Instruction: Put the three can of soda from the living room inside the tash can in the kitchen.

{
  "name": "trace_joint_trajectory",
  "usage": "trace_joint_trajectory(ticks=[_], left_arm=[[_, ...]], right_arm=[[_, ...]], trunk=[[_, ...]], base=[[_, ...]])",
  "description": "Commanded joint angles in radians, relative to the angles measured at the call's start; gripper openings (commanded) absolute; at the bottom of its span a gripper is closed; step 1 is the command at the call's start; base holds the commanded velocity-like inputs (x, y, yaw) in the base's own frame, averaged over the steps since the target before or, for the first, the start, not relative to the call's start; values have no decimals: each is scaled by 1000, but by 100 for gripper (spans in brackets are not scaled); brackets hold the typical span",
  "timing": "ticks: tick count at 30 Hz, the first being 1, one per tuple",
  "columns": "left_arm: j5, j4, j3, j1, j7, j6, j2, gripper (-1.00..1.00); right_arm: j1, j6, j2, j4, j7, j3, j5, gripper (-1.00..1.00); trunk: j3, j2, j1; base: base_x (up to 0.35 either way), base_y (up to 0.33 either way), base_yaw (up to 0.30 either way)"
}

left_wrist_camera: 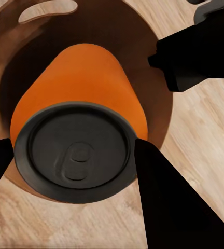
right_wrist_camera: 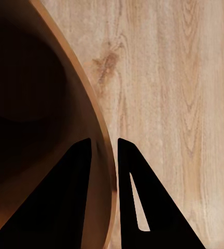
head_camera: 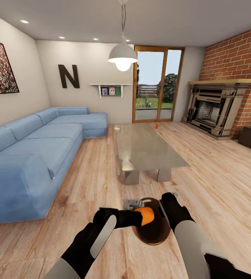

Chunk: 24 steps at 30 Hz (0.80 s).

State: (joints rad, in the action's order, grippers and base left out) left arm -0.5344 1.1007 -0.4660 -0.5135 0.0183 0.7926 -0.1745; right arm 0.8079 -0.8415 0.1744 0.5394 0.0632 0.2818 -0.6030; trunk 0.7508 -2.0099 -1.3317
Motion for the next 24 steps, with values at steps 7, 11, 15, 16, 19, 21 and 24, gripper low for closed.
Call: trace_joint_trajectory(ticks=[7, 11, 15, 16, 19, 21, 24], left_arm=[[2, -5, 0, 0, 3, -1, 0, -100], [2, -7, 0, 0, 3, -1, 0, -100], [2, -25, 0, -1, 3, -19, 0, -100], [2, -29, 0, -2, 3, -23, 0, -100], [2, -42, -1, -16, 2, -35, 0, -100], [2, -46, -1, -21, 2, -38, 0, -100], [2, -49, -1, -25, 3, -42, 0, -100]], right_arm=[[1, 0, 0, -1, -2, -1, 2, -100], [1, 0, 0, -1, -2, -1, 2, -100], [1, 0, 0, -1, -2, -1, 2, -100], [1, 0, 0, -1, -2, -1, 2, -100], [1, -1, 0, -1, -2, -1, 2, -100], [1, -2, 0, -1, -3, -1, 2, -100], [1, -2, 0, -1, -4, -3, 3, -100]], trunk=[[0, 0, 0], [0, 0, 0], [0, 0, 0], [0, 0, 0], [0, 0, 0], [0, 0, 0], [0, 0, 0]], base=[[0, 0, 0], [0, 0, 0], [0, 0, 0], [0, 0, 0], [0, 0, 0], [0, 0, 0], [0, 0, 0]])
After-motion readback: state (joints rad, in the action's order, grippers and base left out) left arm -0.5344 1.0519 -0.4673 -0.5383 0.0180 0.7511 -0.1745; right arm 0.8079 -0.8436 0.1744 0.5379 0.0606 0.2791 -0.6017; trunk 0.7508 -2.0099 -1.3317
